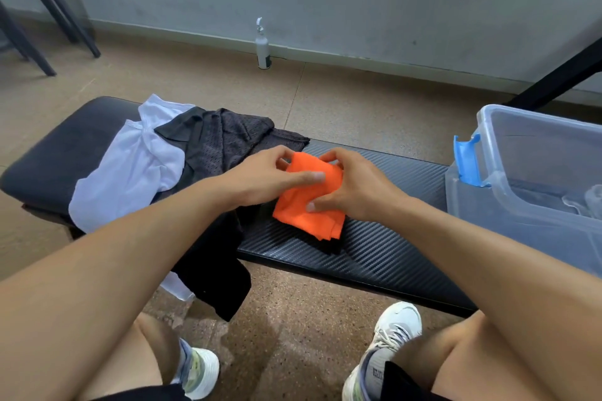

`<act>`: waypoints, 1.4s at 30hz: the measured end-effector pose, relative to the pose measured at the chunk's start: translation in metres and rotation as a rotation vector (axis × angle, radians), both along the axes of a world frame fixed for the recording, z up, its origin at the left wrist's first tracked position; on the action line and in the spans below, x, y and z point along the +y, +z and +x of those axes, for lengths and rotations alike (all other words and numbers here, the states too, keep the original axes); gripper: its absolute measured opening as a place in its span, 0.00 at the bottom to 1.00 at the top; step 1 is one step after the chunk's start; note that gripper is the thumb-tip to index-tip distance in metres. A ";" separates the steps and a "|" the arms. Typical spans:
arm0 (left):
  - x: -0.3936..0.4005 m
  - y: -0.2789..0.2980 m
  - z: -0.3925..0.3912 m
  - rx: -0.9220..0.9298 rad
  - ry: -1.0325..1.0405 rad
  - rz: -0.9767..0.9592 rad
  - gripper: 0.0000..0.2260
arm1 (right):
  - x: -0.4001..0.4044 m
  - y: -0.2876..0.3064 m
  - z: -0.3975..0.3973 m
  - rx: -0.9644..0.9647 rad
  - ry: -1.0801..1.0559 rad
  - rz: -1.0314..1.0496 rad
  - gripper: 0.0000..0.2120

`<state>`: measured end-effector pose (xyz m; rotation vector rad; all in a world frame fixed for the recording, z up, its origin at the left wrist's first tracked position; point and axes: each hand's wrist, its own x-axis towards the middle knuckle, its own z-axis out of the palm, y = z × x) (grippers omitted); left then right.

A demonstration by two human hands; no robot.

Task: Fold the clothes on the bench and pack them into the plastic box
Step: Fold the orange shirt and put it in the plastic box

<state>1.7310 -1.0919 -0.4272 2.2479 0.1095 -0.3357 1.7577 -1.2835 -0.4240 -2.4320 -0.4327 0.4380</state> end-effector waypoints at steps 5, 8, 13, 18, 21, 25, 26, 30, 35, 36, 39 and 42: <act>0.005 -0.001 -0.002 -0.048 -0.047 0.090 0.18 | -0.002 0.001 -0.001 0.272 -0.016 0.250 0.36; 0.007 -0.003 -0.006 0.010 -0.032 -0.208 0.18 | -0.010 -0.003 0.001 0.443 -0.015 0.338 0.36; 0.005 0.007 -0.011 -0.029 0.003 -0.446 0.22 | -0.010 0.007 -0.008 0.403 -0.063 0.485 0.23; 0.001 0.002 -0.004 -0.051 0.154 -0.759 0.26 | -0.006 0.021 0.002 0.280 -0.277 0.574 0.25; -0.003 -0.008 0.005 -0.143 0.248 -0.757 0.22 | 0.002 0.025 0.017 0.258 -0.352 0.604 0.27; -0.014 -0.011 0.030 -0.359 0.424 -0.483 0.18 | 0.030 0.017 0.043 0.237 -0.444 0.703 0.23; -0.018 -0.012 0.038 -0.403 0.467 -0.432 0.18 | 0.039 0.013 0.051 0.211 -0.473 0.694 0.25; -0.030 -0.019 0.066 -0.401 0.593 -0.393 0.19 | 0.060 0.001 0.064 0.061 -0.544 0.482 0.30; -0.034 -0.033 0.070 -0.294 0.425 -0.201 0.22 | 0.046 -0.009 0.059 0.047 -0.467 0.284 0.37; -0.034 -0.031 0.069 -0.293 0.430 -0.213 0.21 | 0.043 -0.009 0.057 0.037 -0.437 0.271 0.37; -0.031 -0.021 0.066 -0.328 0.437 -0.236 0.18 | 0.034 -0.005 0.051 -0.016 -0.370 0.255 0.38; -0.032 -0.010 0.045 -0.380 0.410 -0.256 0.16 | 0.026 0.006 0.029 -0.084 -0.362 0.281 0.36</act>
